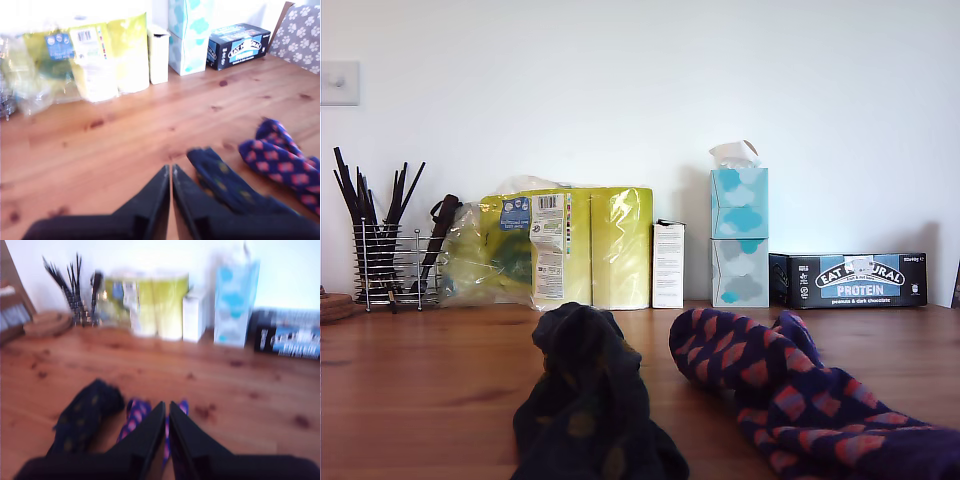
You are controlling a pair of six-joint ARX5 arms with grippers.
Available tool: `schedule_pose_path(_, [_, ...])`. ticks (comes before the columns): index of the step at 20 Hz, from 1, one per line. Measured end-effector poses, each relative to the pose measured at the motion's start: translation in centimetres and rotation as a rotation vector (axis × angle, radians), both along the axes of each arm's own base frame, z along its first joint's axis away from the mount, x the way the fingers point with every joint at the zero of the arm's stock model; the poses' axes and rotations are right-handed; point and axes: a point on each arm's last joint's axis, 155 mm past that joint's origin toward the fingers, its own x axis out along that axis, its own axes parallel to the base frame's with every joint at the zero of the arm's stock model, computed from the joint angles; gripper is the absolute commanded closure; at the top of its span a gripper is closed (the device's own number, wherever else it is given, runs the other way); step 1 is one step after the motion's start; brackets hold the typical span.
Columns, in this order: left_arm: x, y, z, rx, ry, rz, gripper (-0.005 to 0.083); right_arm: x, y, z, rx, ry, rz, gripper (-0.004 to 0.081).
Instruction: Pair up the socks based on colour and pattern, by placing each sock on top of its pair
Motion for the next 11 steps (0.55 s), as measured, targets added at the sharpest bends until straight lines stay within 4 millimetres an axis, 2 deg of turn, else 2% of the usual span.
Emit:
schedule_pose_path(2, [-0.9,0.2,-1.0,-0.001,0.042,0.004,0.0789,-0.4,-0.1,-1.7,-0.009,0.072,-0.002,0.0782])
schedule_pose_path(4, [-1.2,0.3,-1.9,0.008,0.082,0.004,0.0789,-0.6,-0.2,-2.5,-0.015,0.109,-0.006,0.0782])
schedule_pose_path(11, [-1.3,0.3,-2.3,0.012,0.101,0.004,0.0789,-0.7,-0.2,-2.7,-0.017,0.117,-0.007,0.0782])
